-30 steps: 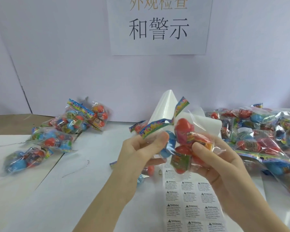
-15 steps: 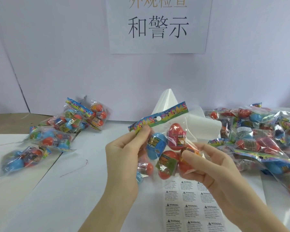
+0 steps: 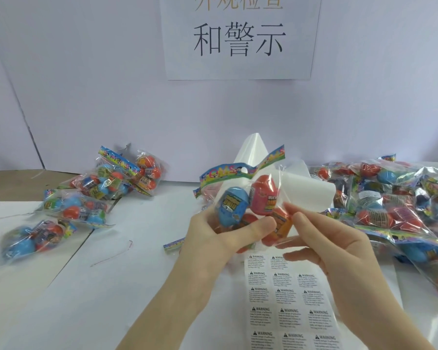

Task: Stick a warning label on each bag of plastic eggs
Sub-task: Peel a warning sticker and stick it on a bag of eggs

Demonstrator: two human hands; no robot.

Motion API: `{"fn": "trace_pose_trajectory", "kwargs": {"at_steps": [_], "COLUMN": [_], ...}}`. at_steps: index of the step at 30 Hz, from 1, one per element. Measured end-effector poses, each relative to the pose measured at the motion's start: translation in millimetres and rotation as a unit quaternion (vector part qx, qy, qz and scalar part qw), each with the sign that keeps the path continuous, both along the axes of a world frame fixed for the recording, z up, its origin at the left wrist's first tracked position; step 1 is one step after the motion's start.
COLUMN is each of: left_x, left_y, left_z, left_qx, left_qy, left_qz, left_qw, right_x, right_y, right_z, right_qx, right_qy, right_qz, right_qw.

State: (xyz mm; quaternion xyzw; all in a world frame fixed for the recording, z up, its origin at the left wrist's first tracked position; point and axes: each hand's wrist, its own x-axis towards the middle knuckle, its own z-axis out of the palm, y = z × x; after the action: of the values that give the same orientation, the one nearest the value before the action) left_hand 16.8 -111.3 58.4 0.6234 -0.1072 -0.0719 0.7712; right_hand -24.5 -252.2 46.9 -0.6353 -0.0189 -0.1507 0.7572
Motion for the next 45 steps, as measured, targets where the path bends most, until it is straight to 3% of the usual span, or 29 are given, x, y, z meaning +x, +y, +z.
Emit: {"fn": "trace_pose_trajectory", "kwargs": {"at_steps": [12, 20, 23, 26, 29, 33, 36, 39, 43, 45], "left_x": [2.0, -1.7, -3.1, -6.9, -12.9, -8.4, -6.4, -8.8, -10.4, -8.5], "left_y": [2.1, -3.5, -8.1, -11.8, -14.3, -10.4, -7.9, -8.0, -7.2, -5.9], "left_z": [-1.0, -7.3, -9.3, -8.5, -11.5, -10.4, -5.0, -0.3, 2.8, 1.7], "left_qx": [0.079, 0.119, 0.132, 0.081, 0.033, -0.036, -0.079, -0.082, -0.091, -0.084], "left_qy": [-0.003, -0.066, -0.075, -0.036, -0.018, 0.009, 0.009, 0.001, 0.000, -0.003], "left_qz": [0.062, 0.199, 0.197, 0.022, -0.088, -0.042, -0.035, -0.029, -0.021, -0.012], "left_qw": [0.995, 0.970, 0.969, 0.996, 0.995, 0.998, 0.996, 0.996, 0.996, 0.996], "right_x": [-0.2, 1.3, 2.5, 5.0, 5.8, -1.2, -2.3, 2.6, 4.9, 4.0], "right_y": [0.5, 2.9, 4.7, 6.8, 12.1, 13.1, 9.7, 6.9, 3.4, 3.5], "right_z": [0.3, -9.5, -14.5, -17.2, -21.5, -22.3, -21.6, -18.7, -17.8, -16.3], "right_qx": [-0.020, -0.044, -0.137, -0.294, -0.401, -0.381, -0.353, -0.282, -0.189, -0.187], "right_qy": [-0.011, -0.084, -0.164, -0.258, -0.317, -0.315, -0.315, -0.261, -0.208, -0.217], "right_qz": [0.016, -0.090, -0.200, -0.265, -0.223, -0.121, -0.191, -0.259, -0.215, -0.209], "right_qw": [1.000, 0.991, 0.956, 0.881, 0.830, 0.861, 0.860, 0.886, 0.935, 0.935]}}
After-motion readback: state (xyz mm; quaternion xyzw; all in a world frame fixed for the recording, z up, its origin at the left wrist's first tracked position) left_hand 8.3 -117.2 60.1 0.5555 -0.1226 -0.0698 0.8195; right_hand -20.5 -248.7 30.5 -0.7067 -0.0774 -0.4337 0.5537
